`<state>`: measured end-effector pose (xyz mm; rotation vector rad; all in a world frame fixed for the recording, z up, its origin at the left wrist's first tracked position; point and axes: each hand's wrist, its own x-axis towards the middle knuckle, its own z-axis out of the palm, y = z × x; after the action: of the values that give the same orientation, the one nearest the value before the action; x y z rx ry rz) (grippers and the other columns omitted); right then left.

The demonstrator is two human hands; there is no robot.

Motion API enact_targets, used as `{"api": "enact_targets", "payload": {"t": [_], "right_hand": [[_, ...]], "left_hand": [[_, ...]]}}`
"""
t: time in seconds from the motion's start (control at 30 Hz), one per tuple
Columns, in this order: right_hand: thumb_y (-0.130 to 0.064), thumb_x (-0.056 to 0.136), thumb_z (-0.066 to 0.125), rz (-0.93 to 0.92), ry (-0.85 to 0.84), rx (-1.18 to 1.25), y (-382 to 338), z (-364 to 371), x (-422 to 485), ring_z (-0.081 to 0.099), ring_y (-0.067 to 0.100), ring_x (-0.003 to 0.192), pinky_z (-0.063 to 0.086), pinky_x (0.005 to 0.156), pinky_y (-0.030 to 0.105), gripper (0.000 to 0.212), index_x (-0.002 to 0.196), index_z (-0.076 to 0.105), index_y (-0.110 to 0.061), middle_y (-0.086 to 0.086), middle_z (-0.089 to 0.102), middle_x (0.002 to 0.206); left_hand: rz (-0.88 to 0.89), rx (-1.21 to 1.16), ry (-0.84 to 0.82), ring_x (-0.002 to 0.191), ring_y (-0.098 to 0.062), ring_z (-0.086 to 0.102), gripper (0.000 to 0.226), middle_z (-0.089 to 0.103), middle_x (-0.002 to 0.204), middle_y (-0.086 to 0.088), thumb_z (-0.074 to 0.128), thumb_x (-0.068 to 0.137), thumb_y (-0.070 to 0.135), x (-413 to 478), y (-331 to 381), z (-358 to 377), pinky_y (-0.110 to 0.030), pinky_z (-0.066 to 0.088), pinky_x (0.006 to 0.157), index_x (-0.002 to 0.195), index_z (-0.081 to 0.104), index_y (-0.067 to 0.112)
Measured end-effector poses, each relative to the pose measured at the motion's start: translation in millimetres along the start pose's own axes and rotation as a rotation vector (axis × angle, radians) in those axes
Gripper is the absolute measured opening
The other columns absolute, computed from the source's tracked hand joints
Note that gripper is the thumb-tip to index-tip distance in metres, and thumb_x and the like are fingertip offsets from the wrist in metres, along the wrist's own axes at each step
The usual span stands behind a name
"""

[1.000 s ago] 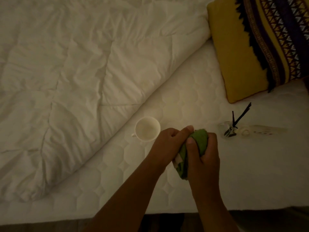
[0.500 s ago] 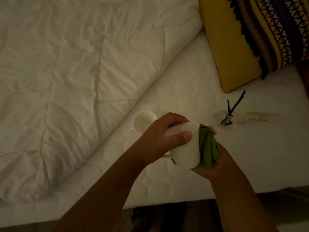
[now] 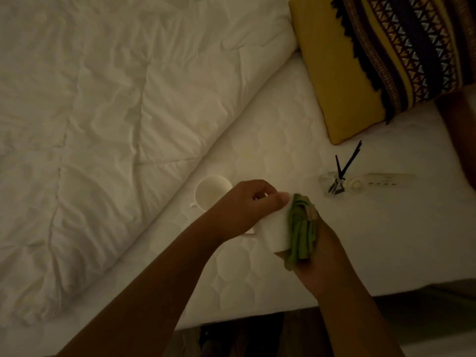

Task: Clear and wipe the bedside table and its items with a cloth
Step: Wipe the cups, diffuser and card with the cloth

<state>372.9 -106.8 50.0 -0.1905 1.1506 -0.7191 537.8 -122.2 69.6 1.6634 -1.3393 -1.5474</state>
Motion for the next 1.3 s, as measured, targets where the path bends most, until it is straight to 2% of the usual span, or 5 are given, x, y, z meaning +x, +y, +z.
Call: {"api": "enact_targets", "payload": {"t": [0.33, 0.7, 0.83, 1.07, 1.3], "right_hand": [[-0.067, 0.078, 0.044, -0.857, 0.258, -1.105, 25, 18, -6, 0.053, -0.003, 0.073, 0.044, 0.057, 0.007, 0.052, 0.106, 0.045, -0.023, -0.006, 0.053, 0.09], [-0.009, 0.075, 0.07, 0.175, -0.138, 0.274, -13, -20, -7, 0.073, 0.02, 0.069, 0.06, 0.072, 0.038, 0.01, 0.073, 0.078, -0.014, 0.008, 0.073, 0.083], [-0.019, 0.035, 0.099, 0.185, -0.386, 0.507, -8, -21, -9, 0.072, 0.022, 0.081, 0.056, 0.077, 0.033, 0.058, 0.086, 0.075, -0.006, 0.009, 0.074, 0.088], [-0.035, 0.079, 0.055, 0.118, -0.178, 0.314, -10, -24, -4, 0.074, 0.022, 0.071, 0.061, 0.062, 0.035, 0.034, 0.084, 0.078, -0.011, 0.011, 0.075, 0.082], [-0.067, 0.084, 0.042, -0.497, 0.276, -0.594, -1, -17, 5, 0.062, 0.01, 0.075, 0.055, 0.067, 0.027, 0.05, 0.104, 0.05, -0.021, 0.001, 0.06, 0.087]], "left_hand": [[-0.283, -0.174, 0.116, 0.063, -0.018, 0.058, 0.052, 0.06, 0.067, -0.006, 0.054, 0.077, 0.064, 13, -3, 21, -0.034, 0.051, 0.068, 0.073, 0.063, 0.013], [0.027, -0.217, -0.024, 0.085, -0.011, 0.067, 0.05, 0.071, 0.093, 0.002, 0.051, 0.072, 0.058, -5, 15, 22, -0.022, 0.048, 0.071, 0.099, 0.07, 0.02], [0.148, -0.257, -0.104, 0.085, -0.007, 0.065, 0.055, 0.069, 0.095, 0.004, 0.048, 0.075, 0.055, -4, 24, 25, -0.016, 0.049, 0.066, 0.108, 0.067, 0.014], [0.106, -0.101, -0.078, 0.088, -0.006, 0.067, 0.05, 0.071, 0.096, 0.006, 0.047, 0.076, 0.059, 6, 13, 27, -0.021, 0.052, 0.071, 0.102, 0.07, 0.023], [0.023, 0.061, 0.014, 0.068, -0.015, 0.059, 0.054, 0.063, 0.071, 0.002, 0.042, 0.073, 0.069, 20, 0, 41, -0.035, 0.048, 0.069, 0.07, 0.065, 0.02]]}}
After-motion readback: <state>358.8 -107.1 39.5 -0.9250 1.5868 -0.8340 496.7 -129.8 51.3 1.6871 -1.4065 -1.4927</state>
